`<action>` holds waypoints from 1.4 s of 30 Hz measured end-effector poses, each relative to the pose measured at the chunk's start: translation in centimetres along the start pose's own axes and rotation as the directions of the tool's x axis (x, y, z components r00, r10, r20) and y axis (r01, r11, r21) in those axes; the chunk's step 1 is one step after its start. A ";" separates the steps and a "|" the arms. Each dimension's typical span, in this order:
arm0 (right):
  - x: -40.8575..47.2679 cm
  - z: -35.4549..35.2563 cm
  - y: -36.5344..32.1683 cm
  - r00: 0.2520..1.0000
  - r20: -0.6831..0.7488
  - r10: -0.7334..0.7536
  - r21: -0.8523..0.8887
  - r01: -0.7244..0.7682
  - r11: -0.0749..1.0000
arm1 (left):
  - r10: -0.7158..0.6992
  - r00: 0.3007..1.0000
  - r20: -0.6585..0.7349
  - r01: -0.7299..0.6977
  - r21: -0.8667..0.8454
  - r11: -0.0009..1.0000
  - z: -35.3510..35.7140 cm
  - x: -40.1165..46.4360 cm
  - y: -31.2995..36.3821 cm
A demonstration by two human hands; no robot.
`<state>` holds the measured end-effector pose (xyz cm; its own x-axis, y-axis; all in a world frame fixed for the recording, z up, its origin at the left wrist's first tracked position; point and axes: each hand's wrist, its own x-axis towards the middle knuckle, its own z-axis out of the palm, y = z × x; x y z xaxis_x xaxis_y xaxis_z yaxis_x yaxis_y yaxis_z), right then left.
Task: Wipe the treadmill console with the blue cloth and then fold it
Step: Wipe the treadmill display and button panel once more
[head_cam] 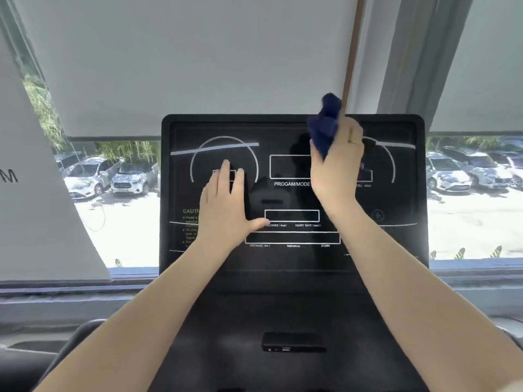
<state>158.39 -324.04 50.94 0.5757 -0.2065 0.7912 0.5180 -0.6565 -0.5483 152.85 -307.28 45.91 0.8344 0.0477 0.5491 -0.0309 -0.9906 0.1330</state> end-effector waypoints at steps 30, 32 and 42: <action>-3.6 5.2 3.3 0.673 0.468 -0.572 -0.346 0.736 0.582 | -0.022 0.998 0.051 0.010 0.212 0.977 1.1 0.0 -0.7; -1.6 4.5 4.2 0.652 0.470 -0.595 -0.328 0.755 0.568 | -0.024 0.998 0.051 0.013 0.213 0.977 1.1 0.1 -0.5; -1.6 3.2 5.6 0.879 0.258 -0.400 -0.503 0.476 0.721 | 0.003 1.000 -0.006 -0.002 0.151 0.989 1.5 -2.4 2.1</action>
<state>162.44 -325.10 45.74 0.4620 0.2685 0.8453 0.3291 -0.9369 0.1177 151.55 -309.66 43.64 0.8312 0.0453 0.5542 0.0508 -0.9987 0.0055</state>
